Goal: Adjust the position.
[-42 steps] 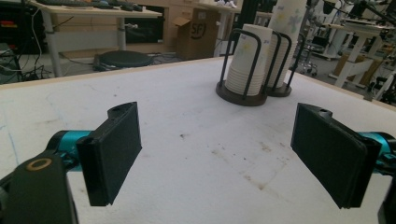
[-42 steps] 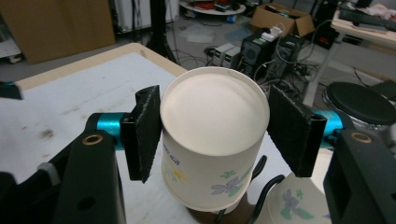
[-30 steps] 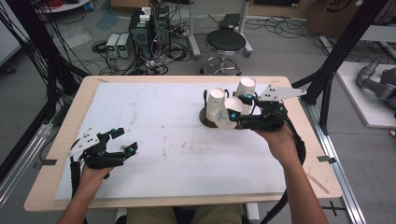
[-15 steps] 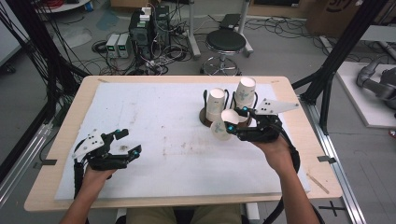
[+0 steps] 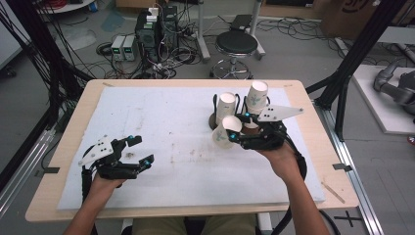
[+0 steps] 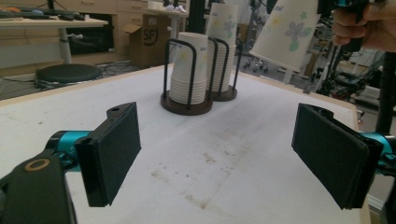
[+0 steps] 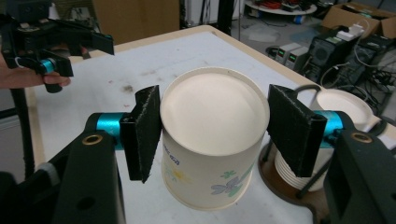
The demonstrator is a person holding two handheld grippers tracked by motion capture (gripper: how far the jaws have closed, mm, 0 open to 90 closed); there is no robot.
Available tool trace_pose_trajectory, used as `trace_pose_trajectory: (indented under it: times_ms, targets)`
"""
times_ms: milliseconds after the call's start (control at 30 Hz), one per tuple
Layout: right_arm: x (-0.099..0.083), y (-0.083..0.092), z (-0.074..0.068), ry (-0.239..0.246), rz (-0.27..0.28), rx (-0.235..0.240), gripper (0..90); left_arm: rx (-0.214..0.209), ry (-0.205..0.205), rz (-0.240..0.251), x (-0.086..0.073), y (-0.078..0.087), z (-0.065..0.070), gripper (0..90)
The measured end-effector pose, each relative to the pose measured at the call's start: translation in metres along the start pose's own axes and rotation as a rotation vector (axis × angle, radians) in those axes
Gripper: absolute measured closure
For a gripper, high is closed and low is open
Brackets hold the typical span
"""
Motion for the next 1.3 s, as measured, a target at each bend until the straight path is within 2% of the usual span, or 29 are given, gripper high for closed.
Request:
trace_pose_trajectory:
  times_ms: [167, 333, 633, 833, 967, 1100, 1300]
  targets:
    - [0.009, -0.006, -0.006, 0.022, 0.007, 0.030, 38.5, -0.054, 0.009, -0.001, 0.003, -0.007, 0.006, 15.4]
    - [0.016, -0.016, -0.012, 0.045, 0.004, 0.059, 38.5, -0.095, -0.005, -0.021, 0.007, -0.017, 0.011, 15.4]
    - [0.021, -0.031, -0.022, 0.055, 0.001, 0.117, 38.5, -0.175, -0.025, -0.045, 0.013, -0.038, 0.018, 15.4]
    - [0.022, -0.039, -0.028, 0.068, -0.008, 0.156, 38.5, -0.225, -0.075, -0.076, 0.018, -0.061, 0.029, 14.6]
    - [0.022, -0.042, -0.031, 0.060, -0.008, 0.178, 38.5, -0.255, -0.103, -0.105, 0.018, -0.074, 0.035, 14.3]
    - [0.022, -0.045, -0.034, 0.066, -0.015, 0.194, 38.5, -0.278, -0.099, -0.107, 0.020, -0.081, 0.038, 14.1]
    - [0.023, -0.048, -0.037, 0.073, -0.018, 0.205, 38.5, -0.280, -0.108, -0.131, 0.020, -0.091, 0.040, 13.5]
Point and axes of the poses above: each handheld gripper's, and its own axes: y roughly backward along the jaws, x roughly out of its top, z roughly to its right, the point moved 1 cm from there along -y, roughly forward along the jaws, and after that the axes turned 10 degrees about y, right-handed, at the moved point
